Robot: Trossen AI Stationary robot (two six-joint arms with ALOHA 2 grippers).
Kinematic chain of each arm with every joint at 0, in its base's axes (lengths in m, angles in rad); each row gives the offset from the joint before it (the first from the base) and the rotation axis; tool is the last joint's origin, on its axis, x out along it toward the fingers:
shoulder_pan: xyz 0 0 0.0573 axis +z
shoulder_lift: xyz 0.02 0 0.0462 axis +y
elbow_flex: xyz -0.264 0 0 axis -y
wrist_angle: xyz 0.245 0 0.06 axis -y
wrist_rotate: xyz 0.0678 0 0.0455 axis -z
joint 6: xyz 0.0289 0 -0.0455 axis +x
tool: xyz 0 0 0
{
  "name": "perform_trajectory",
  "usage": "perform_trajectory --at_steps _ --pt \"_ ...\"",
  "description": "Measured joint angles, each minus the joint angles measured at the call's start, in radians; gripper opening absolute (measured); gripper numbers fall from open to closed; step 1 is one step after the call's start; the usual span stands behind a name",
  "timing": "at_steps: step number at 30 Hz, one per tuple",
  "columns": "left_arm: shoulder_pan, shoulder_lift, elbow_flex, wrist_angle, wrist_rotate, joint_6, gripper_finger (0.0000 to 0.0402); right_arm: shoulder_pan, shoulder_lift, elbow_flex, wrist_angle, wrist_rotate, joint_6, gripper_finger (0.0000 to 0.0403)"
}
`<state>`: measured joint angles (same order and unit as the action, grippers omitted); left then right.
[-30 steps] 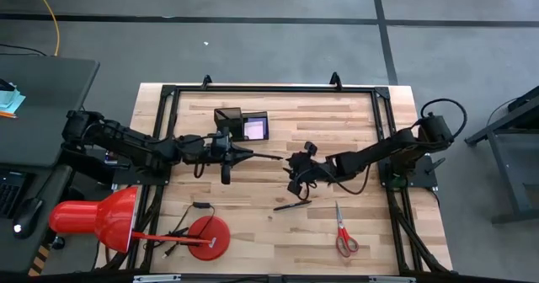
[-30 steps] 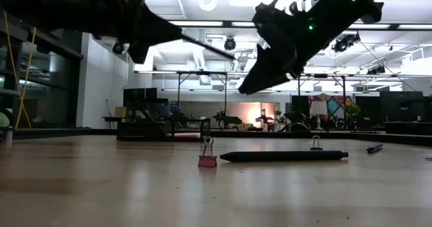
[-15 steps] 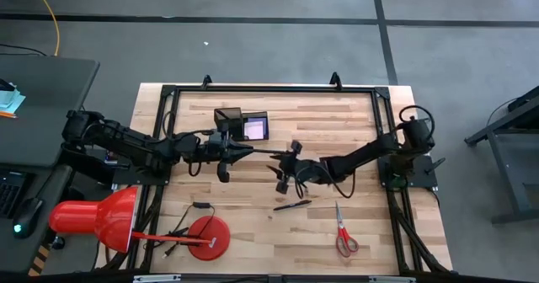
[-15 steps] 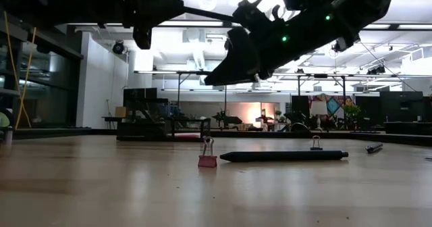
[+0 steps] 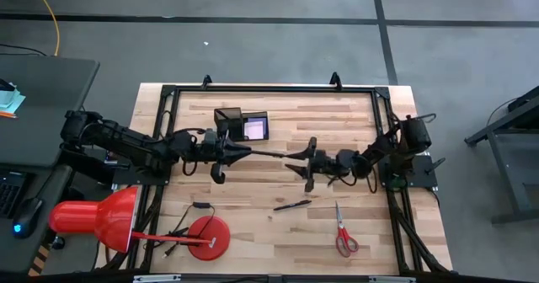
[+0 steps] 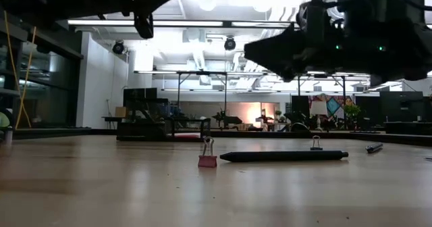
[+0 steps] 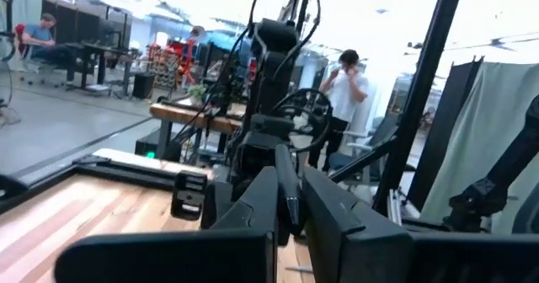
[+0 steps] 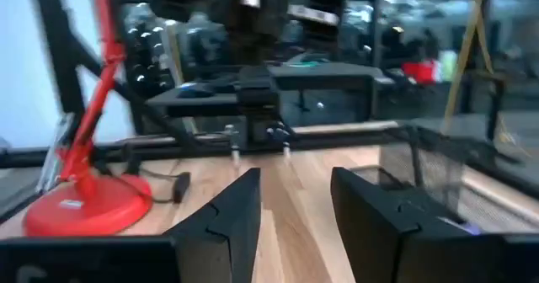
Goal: Pick and place office supplies into organizer
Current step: Put the black pen into the desk organizer
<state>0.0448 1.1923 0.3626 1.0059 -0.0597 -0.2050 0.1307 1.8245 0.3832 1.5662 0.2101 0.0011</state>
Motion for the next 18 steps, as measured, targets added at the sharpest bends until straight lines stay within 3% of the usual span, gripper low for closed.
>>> perform_trajectory --at_steps 5,18 --pt "0.0 0.0 0.0 0.022 0.0 0.001 0.0019 0.002 -0.009 0.09 0.004 -0.149 -0.058 0.014" --pt "0.001 0.0 0.0 0.024 0.023 -0.001 0.0023 -0.021 -0.008 0.227 -0.009 -0.141 -0.159 0.014"
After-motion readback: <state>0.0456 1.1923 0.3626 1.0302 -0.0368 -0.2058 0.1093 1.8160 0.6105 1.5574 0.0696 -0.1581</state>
